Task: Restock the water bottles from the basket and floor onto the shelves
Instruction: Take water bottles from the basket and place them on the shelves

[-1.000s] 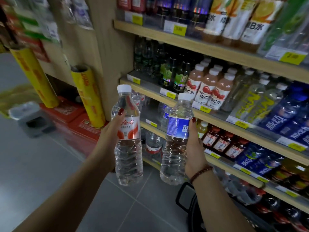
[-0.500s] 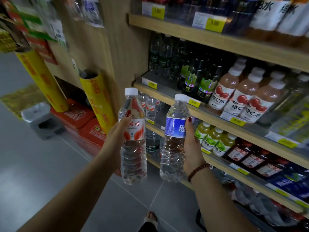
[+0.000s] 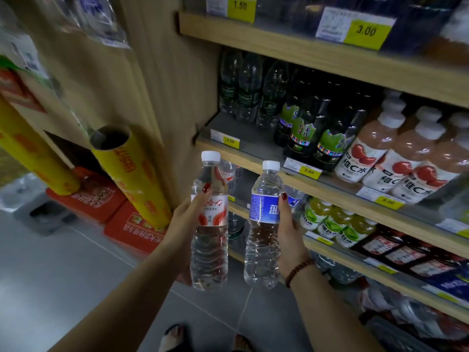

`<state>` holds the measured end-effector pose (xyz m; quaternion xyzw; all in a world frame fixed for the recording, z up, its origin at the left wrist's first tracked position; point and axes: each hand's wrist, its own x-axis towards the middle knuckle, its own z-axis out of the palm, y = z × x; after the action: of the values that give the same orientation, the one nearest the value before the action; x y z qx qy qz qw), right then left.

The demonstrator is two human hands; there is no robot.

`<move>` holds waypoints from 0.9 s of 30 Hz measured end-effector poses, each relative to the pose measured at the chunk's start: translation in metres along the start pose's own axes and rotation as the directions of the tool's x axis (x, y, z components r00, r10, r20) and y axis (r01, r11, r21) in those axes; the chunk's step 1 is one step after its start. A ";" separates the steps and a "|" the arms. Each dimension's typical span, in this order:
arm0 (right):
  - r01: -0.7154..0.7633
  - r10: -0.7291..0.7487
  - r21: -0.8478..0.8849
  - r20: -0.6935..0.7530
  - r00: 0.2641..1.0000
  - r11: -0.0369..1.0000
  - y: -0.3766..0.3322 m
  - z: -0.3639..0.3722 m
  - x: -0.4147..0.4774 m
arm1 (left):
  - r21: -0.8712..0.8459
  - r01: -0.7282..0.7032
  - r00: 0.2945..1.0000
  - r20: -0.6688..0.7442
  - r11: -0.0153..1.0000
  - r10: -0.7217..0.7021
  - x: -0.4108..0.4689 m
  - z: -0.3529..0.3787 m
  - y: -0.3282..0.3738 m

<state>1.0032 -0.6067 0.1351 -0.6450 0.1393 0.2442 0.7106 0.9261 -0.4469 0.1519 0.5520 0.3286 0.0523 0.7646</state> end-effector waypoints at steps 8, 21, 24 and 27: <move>-0.006 0.021 0.079 -0.188 0.982 0.997 0.020 0.059 0.019 | 0.125 0.146 0.965 0.200 0.981 -0.170 0.070 -0.030 0.025; -0.026 0.079 0.156 -0.343 0.936 0.987 0.081 0.070 0.079 | 0.203 0.227 0.914 0.293 0.953 -0.280 0.157 -0.040 -0.043; -0.009 0.083 0.189 -0.387 0.918 0.982 0.110 0.056 0.112 | 0.192 0.216 0.925 0.273 0.957 -0.263 0.185 -0.034 -0.079; 0.035 0.062 0.230 -0.402 0.914 0.973 0.139 0.040 0.148 | 0.137 0.190 0.923 0.313 0.972 -0.225 0.211 -0.025 -0.113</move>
<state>1.0496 -0.5356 -0.0533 -0.5930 0.3159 0.0920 0.7349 1.0446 -0.3770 -0.0458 0.5542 0.2566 -0.1382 0.7797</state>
